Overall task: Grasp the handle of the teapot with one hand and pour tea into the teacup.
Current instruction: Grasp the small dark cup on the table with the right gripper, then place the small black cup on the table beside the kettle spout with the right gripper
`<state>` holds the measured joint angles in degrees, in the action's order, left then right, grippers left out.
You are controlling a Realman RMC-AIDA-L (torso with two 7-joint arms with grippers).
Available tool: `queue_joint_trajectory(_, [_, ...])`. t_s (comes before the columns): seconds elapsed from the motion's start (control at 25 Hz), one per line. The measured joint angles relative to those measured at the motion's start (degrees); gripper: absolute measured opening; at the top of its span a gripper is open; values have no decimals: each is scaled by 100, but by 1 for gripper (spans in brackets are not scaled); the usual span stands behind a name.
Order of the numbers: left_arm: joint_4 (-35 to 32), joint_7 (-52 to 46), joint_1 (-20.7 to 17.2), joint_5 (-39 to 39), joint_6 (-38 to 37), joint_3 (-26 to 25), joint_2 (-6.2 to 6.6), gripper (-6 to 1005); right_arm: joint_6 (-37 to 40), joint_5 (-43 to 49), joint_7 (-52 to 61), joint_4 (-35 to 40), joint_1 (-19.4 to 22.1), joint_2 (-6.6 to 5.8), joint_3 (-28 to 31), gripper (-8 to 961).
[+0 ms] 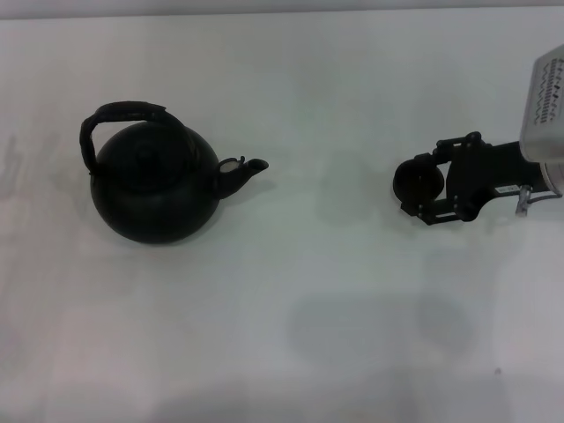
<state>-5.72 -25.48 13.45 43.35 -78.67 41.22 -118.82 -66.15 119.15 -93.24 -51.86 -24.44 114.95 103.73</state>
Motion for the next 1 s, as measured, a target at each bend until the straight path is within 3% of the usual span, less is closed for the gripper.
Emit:
queue_joint_trajectory(0.4, [0, 0, 0, 6, -35, 0, 0, 682, -325, -249, 417, -609, -103, 14, -277, 738])
queue_joint_trajectory(0.72, [-38, 0, 7, 80, -42, 0, -5, 682, 281, -461, 975, -357, -632, 60, -1275, 736])
queue_joint_trajectory(1.0, [-56, 0, 9, 97, -43, 0, -9, 682, 841, -450, 1303, -309, -743, 64, -1983, 737])
